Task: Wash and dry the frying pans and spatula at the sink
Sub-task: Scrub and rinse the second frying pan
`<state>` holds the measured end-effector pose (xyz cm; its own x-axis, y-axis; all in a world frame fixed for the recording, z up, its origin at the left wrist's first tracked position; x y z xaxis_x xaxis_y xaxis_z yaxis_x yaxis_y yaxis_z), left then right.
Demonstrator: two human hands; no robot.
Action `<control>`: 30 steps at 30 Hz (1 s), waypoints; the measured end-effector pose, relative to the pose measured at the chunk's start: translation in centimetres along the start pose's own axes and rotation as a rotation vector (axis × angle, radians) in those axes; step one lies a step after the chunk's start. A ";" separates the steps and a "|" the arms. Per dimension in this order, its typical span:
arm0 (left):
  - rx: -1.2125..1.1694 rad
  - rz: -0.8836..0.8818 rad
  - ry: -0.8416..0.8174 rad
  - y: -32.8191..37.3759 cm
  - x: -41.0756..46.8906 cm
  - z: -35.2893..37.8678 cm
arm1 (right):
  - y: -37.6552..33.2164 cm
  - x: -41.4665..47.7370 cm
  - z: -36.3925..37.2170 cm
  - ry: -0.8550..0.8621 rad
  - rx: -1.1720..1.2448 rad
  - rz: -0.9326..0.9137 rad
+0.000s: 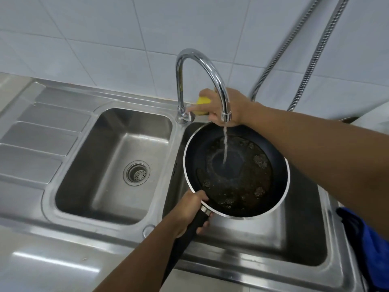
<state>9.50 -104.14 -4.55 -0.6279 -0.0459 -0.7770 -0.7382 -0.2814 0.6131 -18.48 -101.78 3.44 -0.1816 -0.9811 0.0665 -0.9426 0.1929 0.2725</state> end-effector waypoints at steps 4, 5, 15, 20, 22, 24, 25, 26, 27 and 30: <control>-0.006 -0.018 -0.016 -0.2 0.0 0.0 | 0.4 -2.6 -2.0 -0.077 0.197 0.276; -0.010 -0.024 -0.019 -0.2 -0.1 0.1 | 0.1 -3.4 -2.2 -0.054 0.293 0.349; 0.040 0.058 0.018 0.1 -1.9 1.7 | -8.1 -13.9 2.1 0.178 0.612 0.926; 0.111 0.175 -0.058 0.8 -3.5 2.8 | -10.4 -8.2 -0.2 0.012 0.638 0.665; 0.135 0.205 -0.069 1.0 -4.0 2.5 | -12.1 -8.5 -1.0 -0.053 0.766 0.560; 0.121 0.204 -0.052 0.9 -4.2 2.1 | -13.4 -10.3 -1.6 -0.121 0.841 0.481; 0.099 0.192 -0.048 0.9 -4.3 1.9 | -13.7 -11.6 -1.8 -0.148 0.860 0.472; 0.084 0.182 -0.044 0.8 -4.4 1.7 | -13.5 -12.9 -2.1 -0.167 0.881 0.486; 0.079 0.175 -0.045 0.7 -4.5 1.5 | -13.0 -14.3 -2.4 -0.186 0.890 0.514; 0.113 0.156 -0.069 0.7 -4.9 1.1 | -9.9 -18.0 -2.9 -0.235 0.826 0.598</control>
<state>11.73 -103.03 -0.14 -0.7496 -0.0134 -0.6618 -0.6510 -0.1661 0.7407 -5.06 -85.99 2.29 -0.6479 -0.7236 -0.2377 -0.5635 0.6654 -0.4896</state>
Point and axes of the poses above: each hand's wrist, its own x-axis towards the middle knuckle, its own z-axis out of the palm, y = z × x, the point moved 4 cm from there along x, towards the middle knuckle, and after that the axes turned 8 degrees about y, right-handed, at the moved point
